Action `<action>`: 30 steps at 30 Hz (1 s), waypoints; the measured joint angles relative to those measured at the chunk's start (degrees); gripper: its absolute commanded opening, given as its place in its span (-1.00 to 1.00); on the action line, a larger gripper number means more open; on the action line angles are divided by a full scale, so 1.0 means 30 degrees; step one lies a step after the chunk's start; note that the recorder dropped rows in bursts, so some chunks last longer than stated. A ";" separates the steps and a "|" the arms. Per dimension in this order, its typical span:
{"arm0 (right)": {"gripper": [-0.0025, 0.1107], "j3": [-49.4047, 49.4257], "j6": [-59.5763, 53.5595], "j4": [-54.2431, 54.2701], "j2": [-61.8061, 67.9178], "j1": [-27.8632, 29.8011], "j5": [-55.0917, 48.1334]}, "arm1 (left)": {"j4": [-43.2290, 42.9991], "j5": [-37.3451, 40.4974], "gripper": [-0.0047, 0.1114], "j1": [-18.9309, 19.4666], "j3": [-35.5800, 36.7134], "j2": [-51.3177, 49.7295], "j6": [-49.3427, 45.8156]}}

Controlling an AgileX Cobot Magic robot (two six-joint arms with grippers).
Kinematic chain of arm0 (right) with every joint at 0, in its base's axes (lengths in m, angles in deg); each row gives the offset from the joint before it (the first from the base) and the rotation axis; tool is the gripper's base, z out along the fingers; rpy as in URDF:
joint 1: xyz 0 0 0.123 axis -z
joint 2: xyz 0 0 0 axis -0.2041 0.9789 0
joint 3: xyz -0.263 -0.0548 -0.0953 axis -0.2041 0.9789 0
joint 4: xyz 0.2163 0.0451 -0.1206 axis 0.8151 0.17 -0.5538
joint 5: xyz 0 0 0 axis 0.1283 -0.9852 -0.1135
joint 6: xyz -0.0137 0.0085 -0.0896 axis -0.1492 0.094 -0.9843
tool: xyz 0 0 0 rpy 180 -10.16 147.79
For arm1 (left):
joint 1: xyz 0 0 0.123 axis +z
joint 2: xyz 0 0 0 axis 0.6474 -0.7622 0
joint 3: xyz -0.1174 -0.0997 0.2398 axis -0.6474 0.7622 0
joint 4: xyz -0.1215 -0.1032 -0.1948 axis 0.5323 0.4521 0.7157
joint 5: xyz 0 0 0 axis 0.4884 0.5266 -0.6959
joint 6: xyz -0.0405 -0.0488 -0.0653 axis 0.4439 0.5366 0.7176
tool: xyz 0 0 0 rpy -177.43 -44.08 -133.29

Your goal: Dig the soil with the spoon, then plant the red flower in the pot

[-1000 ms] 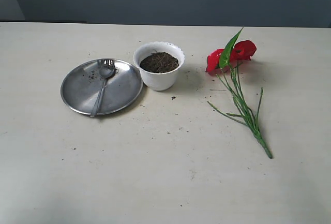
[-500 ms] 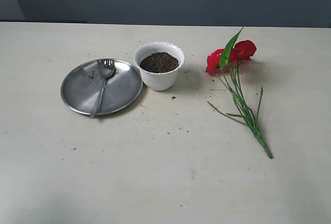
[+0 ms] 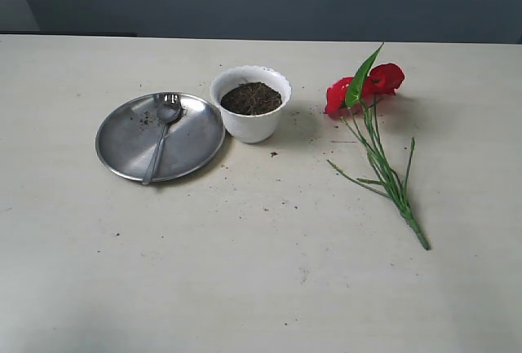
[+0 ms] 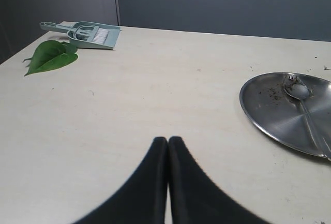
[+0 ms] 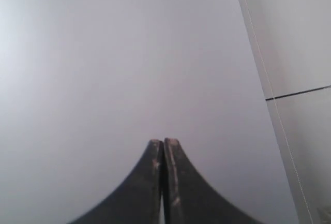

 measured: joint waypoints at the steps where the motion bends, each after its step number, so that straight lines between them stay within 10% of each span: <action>1: -0.96 0.0000 -0.0040 0.0000 0.0000 0.0000 0.0127 | 0.0000 0.0000 -0.91 0.0000 0.0000 0.0000 0.0000; 30: -0.96 -0.9950 -0.1493 -0.1888 0.6659 0.0000 -0.9250 | 0.0000 0.0000 -0.91 0.0000 0.0000 0.0000 0.0000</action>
